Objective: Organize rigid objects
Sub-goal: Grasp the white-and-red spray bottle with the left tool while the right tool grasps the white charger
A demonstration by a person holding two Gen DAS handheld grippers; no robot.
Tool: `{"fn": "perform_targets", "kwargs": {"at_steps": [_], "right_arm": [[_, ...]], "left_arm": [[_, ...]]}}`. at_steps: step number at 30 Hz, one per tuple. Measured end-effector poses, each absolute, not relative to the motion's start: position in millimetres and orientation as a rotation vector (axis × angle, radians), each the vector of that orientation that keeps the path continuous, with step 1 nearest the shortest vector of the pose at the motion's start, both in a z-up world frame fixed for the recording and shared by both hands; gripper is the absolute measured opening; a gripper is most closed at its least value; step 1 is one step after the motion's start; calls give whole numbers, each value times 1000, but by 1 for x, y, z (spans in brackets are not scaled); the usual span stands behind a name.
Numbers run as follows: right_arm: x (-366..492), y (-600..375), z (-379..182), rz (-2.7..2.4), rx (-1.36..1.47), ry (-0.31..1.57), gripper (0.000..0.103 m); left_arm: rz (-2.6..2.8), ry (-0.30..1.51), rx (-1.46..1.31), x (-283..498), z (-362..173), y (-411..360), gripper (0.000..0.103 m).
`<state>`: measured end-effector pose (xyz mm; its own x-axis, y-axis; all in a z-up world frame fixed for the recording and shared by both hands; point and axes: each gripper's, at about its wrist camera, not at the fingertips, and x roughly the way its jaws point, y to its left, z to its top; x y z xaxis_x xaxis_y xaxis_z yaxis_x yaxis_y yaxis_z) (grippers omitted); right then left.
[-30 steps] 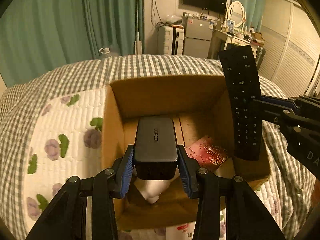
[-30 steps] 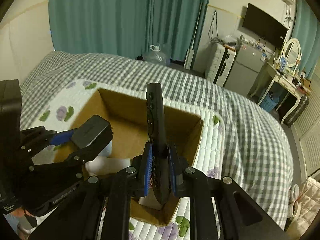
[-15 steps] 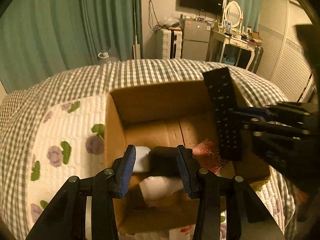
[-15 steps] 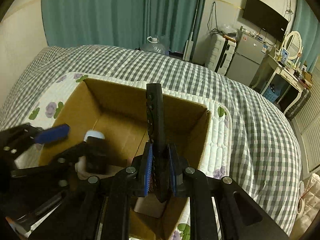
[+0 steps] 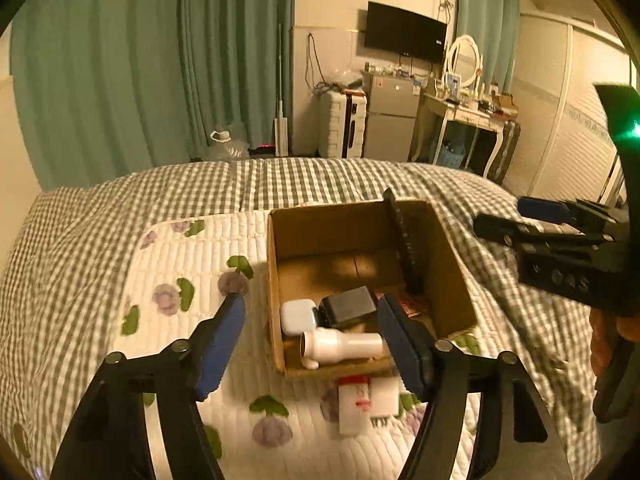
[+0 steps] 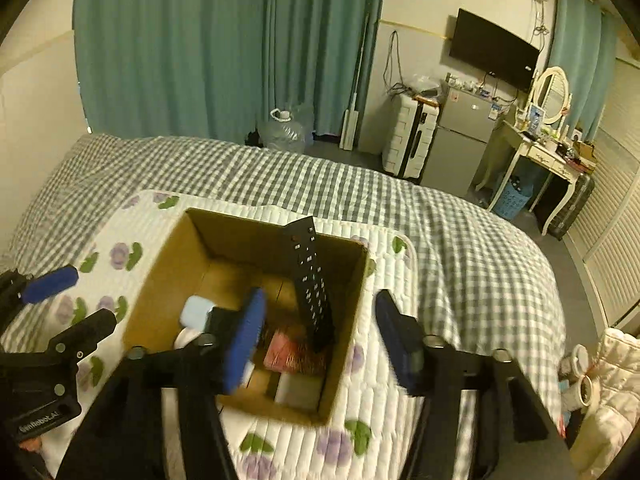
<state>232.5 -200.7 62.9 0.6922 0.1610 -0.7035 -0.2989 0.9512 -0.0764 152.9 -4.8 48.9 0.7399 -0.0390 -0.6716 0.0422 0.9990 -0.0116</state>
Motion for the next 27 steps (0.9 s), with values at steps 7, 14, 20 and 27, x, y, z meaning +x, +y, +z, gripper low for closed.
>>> {"fn": "perform_targets", "kwargs": {"at_steps": [7,14,20,27], "right_arm": [[167,-216,95,285,-145,808,92],[126,-222,84,249,-189,762,102],[136,-224,32,255,-182,805,103],[158,-221,-33,278,-192,878,103]], "left_arm": [[6,751,34,110,65,-4,93],[59,768,17,98,30,1,102],[66,843,-24,111,-27,3,102],[65,933,-26,137,-83,0,102]]}}
